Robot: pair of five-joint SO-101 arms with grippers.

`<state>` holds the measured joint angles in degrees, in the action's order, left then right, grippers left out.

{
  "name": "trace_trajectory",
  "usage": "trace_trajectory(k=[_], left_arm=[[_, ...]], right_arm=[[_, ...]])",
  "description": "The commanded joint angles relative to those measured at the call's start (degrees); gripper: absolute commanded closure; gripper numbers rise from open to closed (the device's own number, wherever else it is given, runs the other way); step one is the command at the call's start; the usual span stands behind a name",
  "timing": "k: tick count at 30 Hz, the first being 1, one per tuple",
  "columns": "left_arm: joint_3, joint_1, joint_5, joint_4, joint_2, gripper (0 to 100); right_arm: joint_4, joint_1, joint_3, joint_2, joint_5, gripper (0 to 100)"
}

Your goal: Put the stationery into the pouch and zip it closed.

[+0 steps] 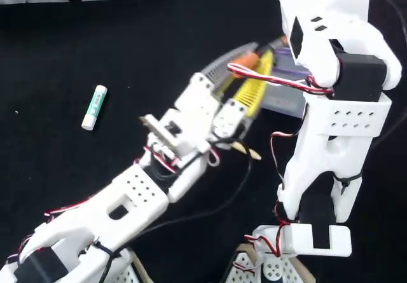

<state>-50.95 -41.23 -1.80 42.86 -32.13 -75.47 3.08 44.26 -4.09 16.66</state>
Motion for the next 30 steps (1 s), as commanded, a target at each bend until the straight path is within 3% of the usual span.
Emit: trace_trajectory(k=[1, 8, 16, 22, 27, 30], left_arm=[[2.9, -2.7, -0.3, -4.8, -0.4, 97], [3.0, -2.2, 0.3, -5.9, 0.4, 97], [7.7, 4.1, -0.3, -6.0, 9.2, 97], [9.0, 2.7, 0.2, -7.6, 14.6, 97], [14.9, 0.7, -0.4, -32.5, 11.5, 83], [21.4, 1.1, -2.7, -47.7, 7.9, 80]], right_arm=[[-0.2, -0.4, 0.3, -2.8, -0.4, 98.8], [-1.1, -0.4, 0.4, -2.8, -0.4, 98.8], [-1.4, -0.5, 0.7, -2.9, -0.4, 98.8], [-1.4, -0.4, 0.6, -2.9, -0.4, 98.8], [-1.3, -0.4, 0.4, -2.9, -0.4, 98.8], [-1.3, -0.4, 0.4, -2.9, -0.4, 98.8]])
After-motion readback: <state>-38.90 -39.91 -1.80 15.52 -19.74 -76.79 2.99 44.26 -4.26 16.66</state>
